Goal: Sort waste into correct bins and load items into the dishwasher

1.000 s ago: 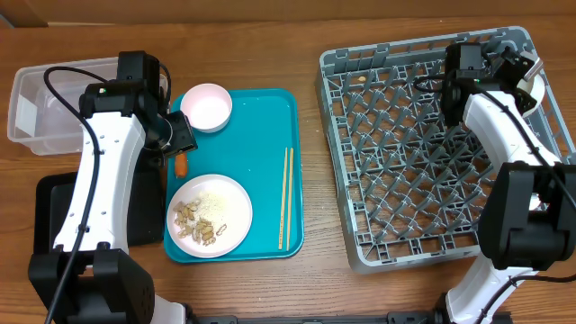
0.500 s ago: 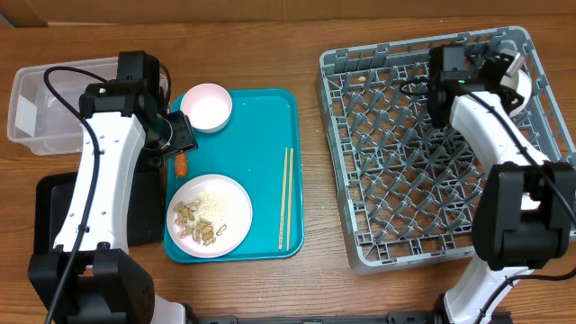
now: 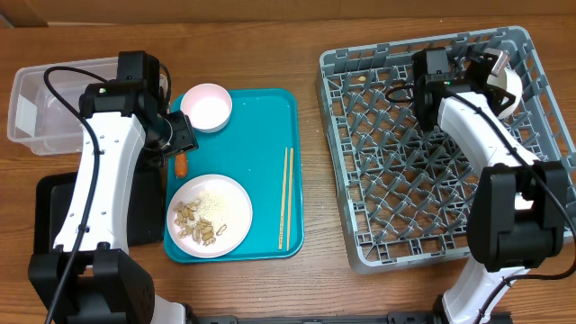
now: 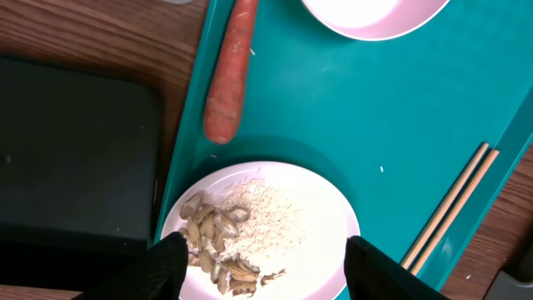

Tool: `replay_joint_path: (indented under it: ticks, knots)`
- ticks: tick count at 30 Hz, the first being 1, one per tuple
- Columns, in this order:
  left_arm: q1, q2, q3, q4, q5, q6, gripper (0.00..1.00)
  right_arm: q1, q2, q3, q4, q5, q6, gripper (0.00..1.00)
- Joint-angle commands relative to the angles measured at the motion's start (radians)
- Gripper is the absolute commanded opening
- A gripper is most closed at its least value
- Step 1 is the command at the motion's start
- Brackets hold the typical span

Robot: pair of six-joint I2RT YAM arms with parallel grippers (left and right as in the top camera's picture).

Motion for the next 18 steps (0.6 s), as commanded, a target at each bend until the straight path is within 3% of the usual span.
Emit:
replay_joint_path:
  ticks: [1, 18]
  knots:
    - [-0.001, -0.015, 0.015, 0.005, -0.006, 0.001, 0.63, 0.007, -0.006, -0.010, 0.002, 0.016, -0.007, 0.04]
    - [0.000, -0.015, 0.015, 0.005, -0.006, 0.002, 0.65, 0.077, -0.006, -0.010, -0.064, -0.091, 0.041, 0.04]
